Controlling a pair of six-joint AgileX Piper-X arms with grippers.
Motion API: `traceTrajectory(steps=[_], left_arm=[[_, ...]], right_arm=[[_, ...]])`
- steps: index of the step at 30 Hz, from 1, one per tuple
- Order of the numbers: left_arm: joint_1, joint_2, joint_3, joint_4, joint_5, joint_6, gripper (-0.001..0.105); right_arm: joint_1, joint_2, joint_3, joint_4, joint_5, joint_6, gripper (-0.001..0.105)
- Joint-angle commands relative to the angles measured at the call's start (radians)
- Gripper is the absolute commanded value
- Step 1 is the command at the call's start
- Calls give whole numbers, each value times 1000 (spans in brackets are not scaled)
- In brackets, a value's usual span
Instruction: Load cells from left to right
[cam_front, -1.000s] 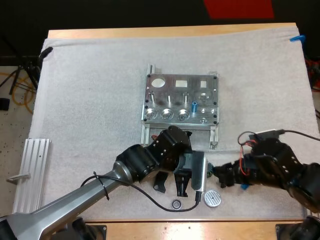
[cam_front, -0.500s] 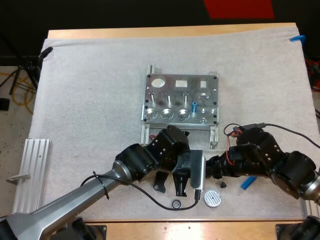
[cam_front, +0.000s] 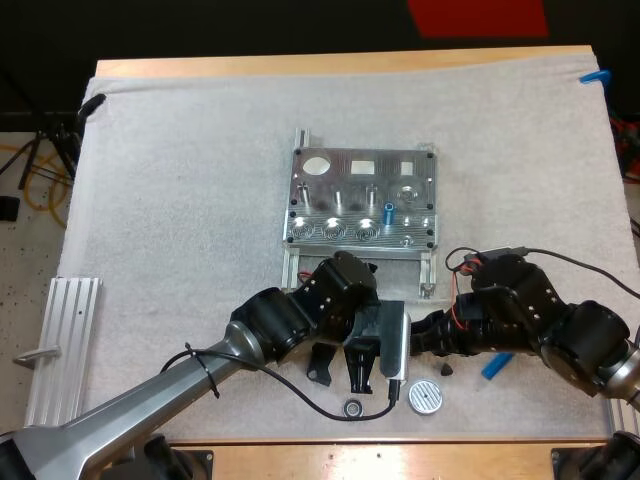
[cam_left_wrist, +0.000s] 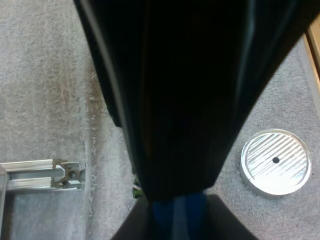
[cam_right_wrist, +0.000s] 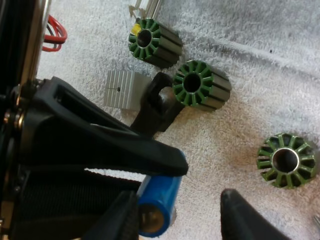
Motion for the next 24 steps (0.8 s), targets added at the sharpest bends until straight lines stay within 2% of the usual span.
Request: traceTrajectory(steps=[1, 6, 14, 24], left_arm=[[-8, -6, -9, -34, 14, -11, 2], [-8, -6, -9, -34, 14, -11, 2], [-8, -6, -9, -34, 14, -11, 2], [-8, -6, -9, -34, 14, -11, 2]], right_arm=[[-2, 10, -2, -16, -15, -3, 38], [-2, 10, -2, -22, -31, -3, 55], [-2, 31, -2, -29, -27, -3, 50], [-2, 92, -2, -86, -98, 10, 50]])
